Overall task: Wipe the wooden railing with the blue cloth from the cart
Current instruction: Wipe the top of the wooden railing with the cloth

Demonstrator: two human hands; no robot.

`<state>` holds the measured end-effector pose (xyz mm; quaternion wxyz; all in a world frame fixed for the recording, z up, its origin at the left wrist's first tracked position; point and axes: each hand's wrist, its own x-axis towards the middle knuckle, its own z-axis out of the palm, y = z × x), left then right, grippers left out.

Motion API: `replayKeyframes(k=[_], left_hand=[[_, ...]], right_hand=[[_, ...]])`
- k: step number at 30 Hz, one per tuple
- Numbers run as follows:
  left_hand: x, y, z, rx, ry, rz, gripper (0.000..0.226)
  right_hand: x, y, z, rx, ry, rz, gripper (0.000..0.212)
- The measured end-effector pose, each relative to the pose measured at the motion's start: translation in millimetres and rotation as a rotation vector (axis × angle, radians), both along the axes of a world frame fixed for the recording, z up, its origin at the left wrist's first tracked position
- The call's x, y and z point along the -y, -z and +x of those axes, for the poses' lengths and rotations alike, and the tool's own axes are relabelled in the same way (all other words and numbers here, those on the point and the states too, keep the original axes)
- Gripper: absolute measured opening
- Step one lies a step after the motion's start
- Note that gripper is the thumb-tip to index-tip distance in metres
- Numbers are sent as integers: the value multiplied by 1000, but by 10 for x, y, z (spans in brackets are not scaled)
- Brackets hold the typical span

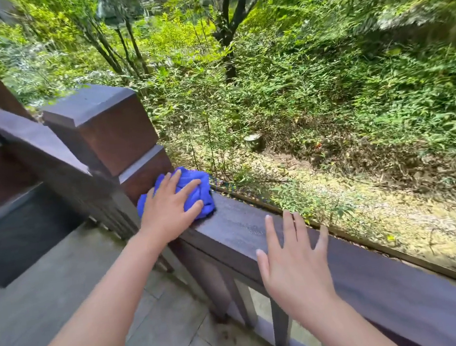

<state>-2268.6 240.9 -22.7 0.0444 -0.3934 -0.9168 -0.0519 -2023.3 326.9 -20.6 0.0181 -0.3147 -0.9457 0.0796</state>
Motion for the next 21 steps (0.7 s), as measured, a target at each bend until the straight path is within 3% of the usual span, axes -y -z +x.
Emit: replayKeyframes(k=[4, 9, 12, 17, 19, 21], left_hand=[[-121, 69, 207, -2, -195, 140, 51], [-214, 1, 557, 13, -254, 126, 53], [-268, 36, 1004, 54, -148, 130, 56], [-171, 17, 1408, 240, 160, 116, 66], [-32, -108, 1276, 373, 234, 182, 69], [111, -222, 1085, 343, 288, 215, 71]], right_hand=[[27, 5, -37, -10, 22, 8, 62], [24, 15, -25, -23, 35, -16, 61], [-43, -7, -7, -63, 29, -83, 58], [-220, -168, 89, -406, 46, -500, 52], [-232, -199, 119, -461, 11, -478, 54], [-233, -236, 82, -438, -75, -371, 58]])
